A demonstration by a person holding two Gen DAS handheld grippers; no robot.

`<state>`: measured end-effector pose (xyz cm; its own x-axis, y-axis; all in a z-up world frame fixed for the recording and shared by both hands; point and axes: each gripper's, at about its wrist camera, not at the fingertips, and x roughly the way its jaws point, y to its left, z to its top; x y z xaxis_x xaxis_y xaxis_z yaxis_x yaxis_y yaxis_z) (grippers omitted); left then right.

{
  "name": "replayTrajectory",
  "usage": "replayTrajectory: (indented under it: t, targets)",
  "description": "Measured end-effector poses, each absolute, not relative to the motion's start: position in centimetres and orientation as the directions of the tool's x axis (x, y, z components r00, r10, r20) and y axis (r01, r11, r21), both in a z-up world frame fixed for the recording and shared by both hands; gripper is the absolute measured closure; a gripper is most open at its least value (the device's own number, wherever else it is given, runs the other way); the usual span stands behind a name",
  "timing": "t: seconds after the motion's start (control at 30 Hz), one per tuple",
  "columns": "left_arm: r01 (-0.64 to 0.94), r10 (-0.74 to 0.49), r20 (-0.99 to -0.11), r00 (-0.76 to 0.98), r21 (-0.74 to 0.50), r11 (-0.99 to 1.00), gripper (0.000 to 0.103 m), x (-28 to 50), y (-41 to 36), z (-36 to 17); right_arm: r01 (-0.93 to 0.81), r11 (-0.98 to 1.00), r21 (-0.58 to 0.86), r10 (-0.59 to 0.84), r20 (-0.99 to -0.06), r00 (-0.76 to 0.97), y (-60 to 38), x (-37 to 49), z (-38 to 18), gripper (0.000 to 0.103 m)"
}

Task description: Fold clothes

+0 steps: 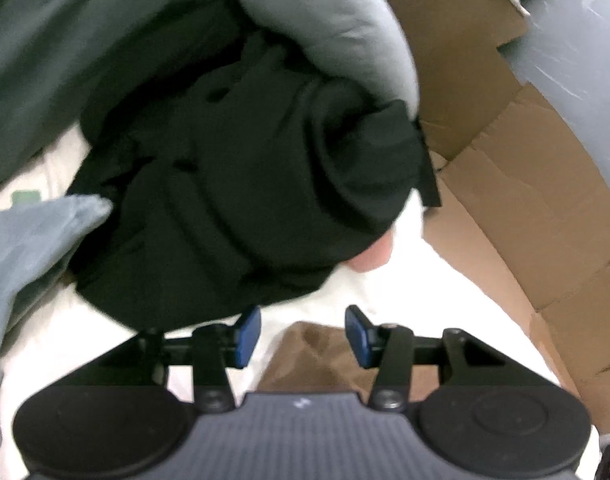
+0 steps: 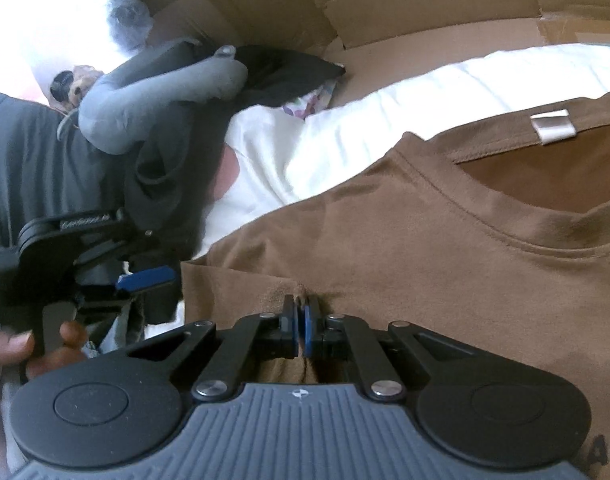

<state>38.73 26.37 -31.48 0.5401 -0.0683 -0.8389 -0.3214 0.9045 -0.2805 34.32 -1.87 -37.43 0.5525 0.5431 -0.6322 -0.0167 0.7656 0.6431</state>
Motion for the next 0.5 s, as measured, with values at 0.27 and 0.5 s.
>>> replayTrajectory:
  t: [0.27,0.5]
  targets:
    - [-0.328,-0.012,-0.880,0.475,-0.190,0.925,0.054,40.6,24.6,-32.4,0.011,0.747,0.665,0.547,-0.623,0.559,-3.0,33.0,-36.9,0.102]
    - [-0.342,-0.021,-0.881,0.472,-0.205,0.917,0.055,40.4,25.4,-32.6,0.015,0.741,0.672,0.550,-0.619,0.560,-3.8,32.4,-36.9,0.102]
